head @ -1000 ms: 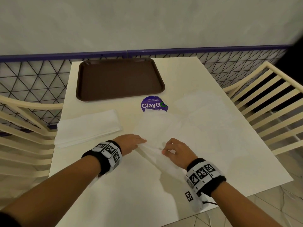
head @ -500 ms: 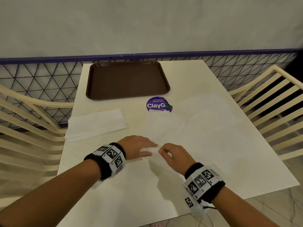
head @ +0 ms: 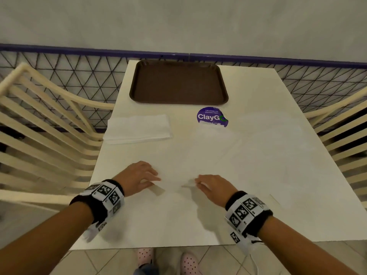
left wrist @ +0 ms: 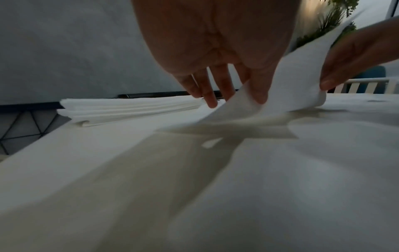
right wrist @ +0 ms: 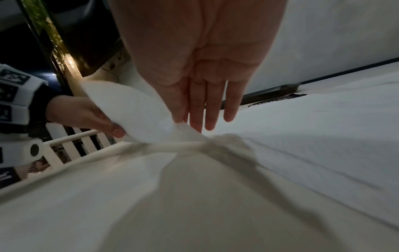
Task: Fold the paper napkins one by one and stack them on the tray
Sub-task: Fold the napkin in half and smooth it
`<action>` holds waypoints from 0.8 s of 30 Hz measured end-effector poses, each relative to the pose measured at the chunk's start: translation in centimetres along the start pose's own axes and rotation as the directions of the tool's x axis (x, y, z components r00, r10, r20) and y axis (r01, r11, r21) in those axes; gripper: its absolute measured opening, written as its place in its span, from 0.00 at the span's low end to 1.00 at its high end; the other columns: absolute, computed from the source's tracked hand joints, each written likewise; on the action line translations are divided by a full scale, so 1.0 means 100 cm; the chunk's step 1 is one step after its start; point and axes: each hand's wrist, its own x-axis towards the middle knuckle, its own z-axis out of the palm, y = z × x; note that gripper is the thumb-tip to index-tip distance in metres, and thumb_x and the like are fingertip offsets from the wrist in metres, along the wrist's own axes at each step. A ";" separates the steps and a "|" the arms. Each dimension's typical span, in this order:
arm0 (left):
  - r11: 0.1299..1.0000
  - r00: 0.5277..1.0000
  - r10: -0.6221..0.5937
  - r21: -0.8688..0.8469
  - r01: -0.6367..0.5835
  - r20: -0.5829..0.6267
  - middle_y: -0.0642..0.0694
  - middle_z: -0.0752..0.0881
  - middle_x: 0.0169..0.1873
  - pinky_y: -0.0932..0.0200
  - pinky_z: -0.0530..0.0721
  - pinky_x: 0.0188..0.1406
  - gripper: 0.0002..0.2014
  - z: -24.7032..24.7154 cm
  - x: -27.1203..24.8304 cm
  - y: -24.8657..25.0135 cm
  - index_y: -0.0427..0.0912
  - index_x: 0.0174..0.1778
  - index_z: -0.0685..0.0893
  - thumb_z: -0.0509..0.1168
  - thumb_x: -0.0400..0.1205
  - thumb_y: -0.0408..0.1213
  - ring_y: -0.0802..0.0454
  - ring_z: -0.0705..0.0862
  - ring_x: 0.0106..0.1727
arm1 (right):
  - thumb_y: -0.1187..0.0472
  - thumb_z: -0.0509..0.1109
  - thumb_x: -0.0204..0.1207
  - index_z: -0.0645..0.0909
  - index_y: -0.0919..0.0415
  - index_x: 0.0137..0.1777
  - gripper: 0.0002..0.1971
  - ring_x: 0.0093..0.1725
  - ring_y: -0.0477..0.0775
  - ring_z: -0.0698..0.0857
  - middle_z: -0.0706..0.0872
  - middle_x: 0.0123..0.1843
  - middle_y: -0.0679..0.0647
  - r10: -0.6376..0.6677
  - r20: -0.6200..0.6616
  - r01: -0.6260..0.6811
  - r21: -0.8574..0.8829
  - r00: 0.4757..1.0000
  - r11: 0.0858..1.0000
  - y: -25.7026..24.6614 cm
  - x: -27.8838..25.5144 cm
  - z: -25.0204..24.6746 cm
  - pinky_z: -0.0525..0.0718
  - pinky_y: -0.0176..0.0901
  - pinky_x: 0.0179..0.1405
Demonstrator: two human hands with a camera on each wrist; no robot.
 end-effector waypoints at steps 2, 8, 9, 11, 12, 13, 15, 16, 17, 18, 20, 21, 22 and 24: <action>0.998 0.997 -0.069 -0.005 0.070 0.044 0.48 0.89 0.47 0.58 0.82 0.56 0.11 -0.006 -0.006 0.004 0.47 0.51 0.90 0.67 0.75 0.34 0.57 0.75 0.55 | 0.57 0.57 0.84 0.79 0.60 0.64 0.14 0.63 0.57 0.82 0.85 0.63 0.55 -0.018 0.009 0.018 0.053 1.000 0.998 -0.007 0.008 -0.001 0.78 0.47 0.62; 0.945 0.931 -0.311 -0.037 0.324 0.193 0.52 0.82 0.58 0.74 0.67 0.53 0.15 -0.008 -0.023 0.014 0.47 0.63 0.82 0.67 0.80 0.40 0.55 0.75 0.61 | 0.56 0.56 0.84 0.77 0.61 0.61 0.13 0.47 0.57 0.82 0.87 0.55 0.60 -0.065 0.066 0.061 0.069 0.996 0.996 -0.039 0.028 -0.001 0.78 0.41 0.49; 0.939 0.927 -0.326 -0.054 0.341 0.185 0.50 0.84 0.57 0.73 0.68 0.53 0.14 -0.009 -0.027 0.015 0.45 0.61 0.84 0.66 0.81 0.41 0.53 0.77 0.60 | 0.56 0.56 0.85 0.77 0.61 0.62 0.14 0.48 0.59 0.83 0.86 0.55 0.60 -0.068 0.075 0.063 0.073 0.995 0.995 -0.043 0.031 -0.001 0.77 0.42 0.49; 0.912 0.915 -0.378 -0.111 0.394 0.142 0.49 0.86 0.51 0.76 0.70 0.49 0.11 -0.010 -0.036 0.014 0.42 0.56 0.87 0.66 0.81 0.40 0.56 0.81 0.54 | 0.54 0.58 0.84 0.76 0.61 0.62 0.14 0.49 0.58 0.82 0.86 0.55 0.60 -0.072 0.104 0.060 0.116 0.992 0.991 -0.051 0.037 0.002 0.76 0.40 0.48; 0.878 0.893 -0.434 -0.166 0.449 0.116 0.51 0.86 0.45 0.77 0.71 0.46 0.09 -0.012 -0.040 0.011 0.42 0.52 0.87 0.66 0.81 0.39 0.62 0.82 0.48 | 0.51 0.61 0.82 0.75 0.60 0.62 0.15 0.48 0.55 0.81 0.85 0.55 0.58 -0.071 0.135 0.050 0.151 0.988 0.987 -0.053 0.039 0.004 0.76 0.39 0.49; 0.830 0.859 -0.499 -0.221 0.511 0.113 0.53 0.85 0.40 0.77 0.71 0.42 0.07 -0.012 -0.045 0.008 0.42 0.47 0.87 0.66 0.81 0.39 0.65 0.81 0.42 | 0.49 0.65 0.79 0.74 0.59 0.63 0.18 0.49 0.51 0.79 0.84 0.54 0.55 -0.067 0.185 0.032 0.185 0.980 0.982 -0.054 0.041 0.006 0.75 0.39 0.51; 0.713 0.774 -0.617 -0.314 0.627 0.145 0.52 0.82 0.36 0.75 0.72 0.40 0.06 -0.012 -0.056 0.002 0.44 0.41 0.84 0.66 0.80 0.42 0.62 0.79 0.39 | 0.48 0.71 0.74 0.73 0.58 0.65 0.23 0.50 0.48 0.77 0.80 0.53 0.50 -0.070 0.269 0.025 0.167 0.961 0.986 -0.055 0.042 0.010 0.75 0.39 0.54; 0.661 0.733 -0.658 -0.334 0.672 0.172 0.51 0.84 0.39 0.73 0.73 0.43 0.07 -0.011 -0.062 -0.002 0.45 0.43 0.85 0.67 0.79 0.44 0.57 0.80 0.43 | 0.49 0.72 0.74 0.75 0.59 0.64 0.22 0.50 0.48 0.76 0.79 0.53 0.50 -0.088 0.280 0.058 0.113 0.956 0.992 -0.054 0.044 0.013 0.74 0.38 0.54; 0.614 0.695 -0.690 -0.343 0.711 0.203 0.50 0.86 0.44 0.68 0.75 0.50 0.11 -0.011 -0.067 -0.007 0.44 0.49 0.86 0.68 0.78 0.47 0.53 0.82 0.50 | 0.52 0.71 0.75 0.77 0.61 0.62 0.19 0.51 0.49 0.75 0.78 0.53 0.51 -0.108 0.275 0.100 0.046 0.955 0.994 -0.052 0.046 0.015 0.73 0.38 0.53; 0.564 0.656 -0.721 -0.360 0.743 0.225 0.50 0.87 0.50 0.64 0.76 0.57 0.15 -0.010 -0.071 -0.011 0.44 0.54 0.87 0.69 0.77 0.49 0.52 0.82 0.55 | 0.55 0.69 0.77 0.79 0.64 0.59 0.16 0.52 0.51 0.76 0.77 0.53 0.53 -0.127 0.265 0.134 -0.009 0.956 0.991 -0.050 0.048 0.015 0.73 0.39 0.53; 0.510 0.636 -0.728 -0.419 0.751 0.256 0.52 0.87 0.55 0.60 0.75 0.66 0.18 -0.009 -0.079 -0.020 0.47 0.54 0.88 0.70 0.75 0.53 0.54 0.82 0.61 | 0.60 0.66 0.79 0.82 0.67 0.57 0.12 0.57 0.57 0.78 0.78 0.56 0.58 -0.129 0.247 0.147 -0.057 0.961 0.988 -0.046 0.054 0.014 0.72 0.40 0.55; 0.496 0.636 -0.723 -0.436 0.751 0.271 0.51 0.88 0.55 0.59 0.75 0.68 0.17 -0.010 -0.081 -0.022 0.49 0.52 0.88 0.70 0.74 0.55 0.54 0.83 0.61 | 0.60 0.65 0.79 0.81 0.68 0.57 0.13 0.59 0.57 0.79 0.79 0.59 0.59 -0.119 0.229 0.137 -0.065 0.966 0.988 -0.044 0.057 0.012 0.71 0.39 0.54; 0.467 0.619 -0.734 -0.453 0.760 0.280 0.50 0.88 0.54 0.57 0.76 0.68 0.19 -0.012 -0.081 -0.024 0.49 0.51 0.89 0.70 0.72 0.58 0.52 0.83 0.61 | 0.60 0.65 0.79 0.81 0.68 0.59 0.14 0.61 0.58 0.79 0.80 0.61 0.60 -0.107 0.203 0.120 -0.051 0.973 0.991 -0.043 0.060 0.010 0.70 0.38 0.53; 0.375 0.564 -0.770 -0.504 0.778 0.299 0.43 0.88 0.54 0.49 0.79 0.66 0.28 -0.015 -0.082 -0.030 0.42 0.54 0.88 0.69 0.69 0.62 0.44 0.84 0.59 | 0.59 0.67 0.78 0.79 0.68 0.61 0.16 0.62 0.57 0.80 0.82 0.62 0.60 -0.045 0.144 0.040 0.036 0.989 0.999 -0.044 0.065 0.003 0.71 0.35 0.50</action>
